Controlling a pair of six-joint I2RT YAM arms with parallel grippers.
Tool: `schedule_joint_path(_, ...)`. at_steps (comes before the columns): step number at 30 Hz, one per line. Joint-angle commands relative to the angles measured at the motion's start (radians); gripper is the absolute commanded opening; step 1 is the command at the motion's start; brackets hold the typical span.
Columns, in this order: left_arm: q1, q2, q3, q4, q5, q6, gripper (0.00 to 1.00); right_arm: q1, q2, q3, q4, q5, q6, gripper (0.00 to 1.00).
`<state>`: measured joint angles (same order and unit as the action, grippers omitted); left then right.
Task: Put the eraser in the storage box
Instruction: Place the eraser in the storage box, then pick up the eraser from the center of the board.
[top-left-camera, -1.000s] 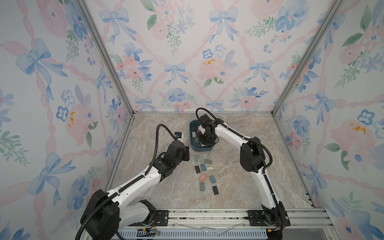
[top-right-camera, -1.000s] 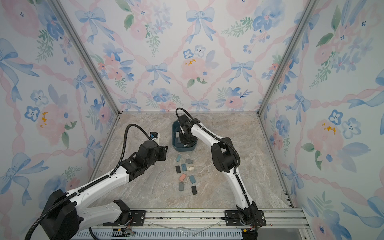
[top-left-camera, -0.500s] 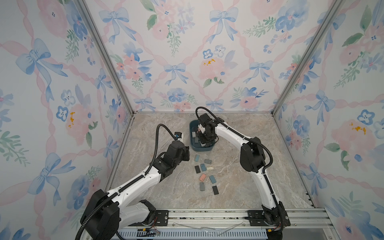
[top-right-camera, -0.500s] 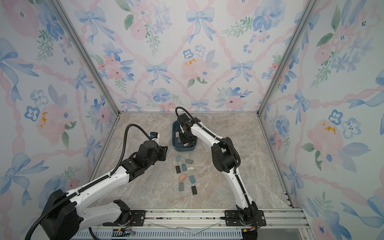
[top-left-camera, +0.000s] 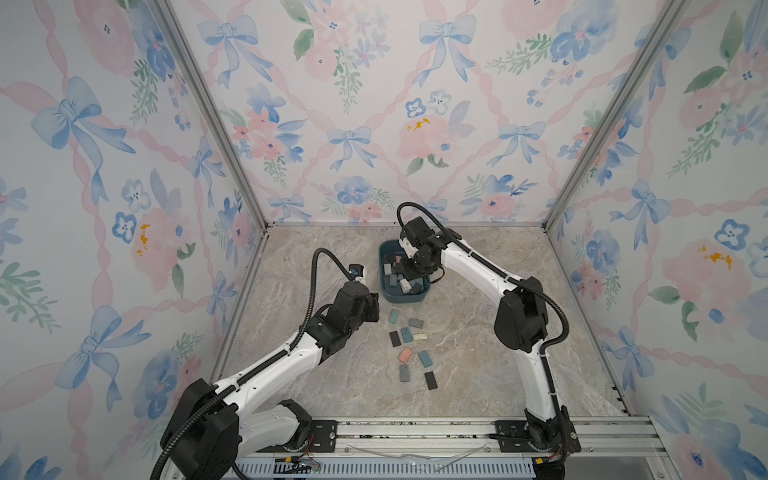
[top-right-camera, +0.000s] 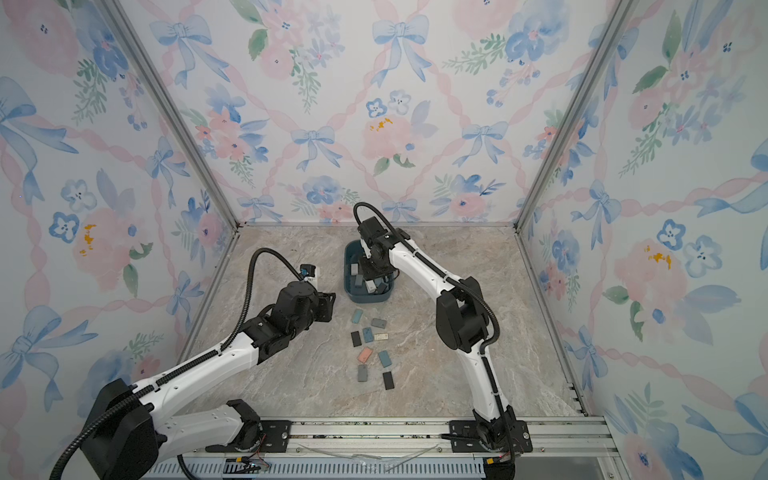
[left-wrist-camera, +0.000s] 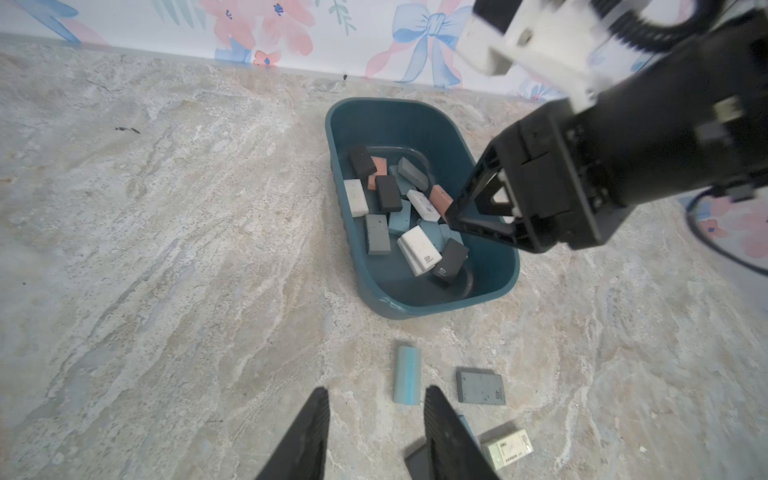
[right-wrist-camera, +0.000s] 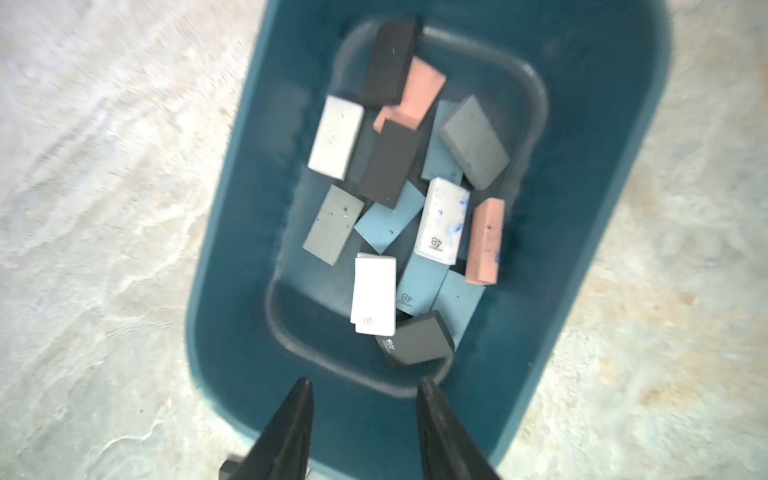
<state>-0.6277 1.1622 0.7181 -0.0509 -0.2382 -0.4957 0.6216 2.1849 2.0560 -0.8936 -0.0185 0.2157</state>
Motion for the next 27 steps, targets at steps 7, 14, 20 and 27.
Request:
schedule_joint_path(7, -0.007, 0.043, 0.056, -0.027, 0.042, -0.016, 0.41, -0.032, -0.304, -0.278, 0.191, -0.008, 0.034, 0.45)
schedule_joint_path(14, -0.036, 0.076, 0.074, -0.040, 0.043, -0.016, 0.41, -0.065, -0.484, -0.498, 0.311, -0.006, 0.081, 0.45)
schedule_joint_path(20, -0.077, 0.125, 0.110, -0.068, 0.028, -0.012, 0.42, -0.087, -0.638, -0.688, 0.444, -0.018, 0.108, 0.46)
schedule_joint_path(27, -0.108, 0.174, 0.138, -0.110, 0.020, 0.009, 0.43, -0.117, -0.765, -0.831, 0.531, -0.026, 0.127, 0.47)
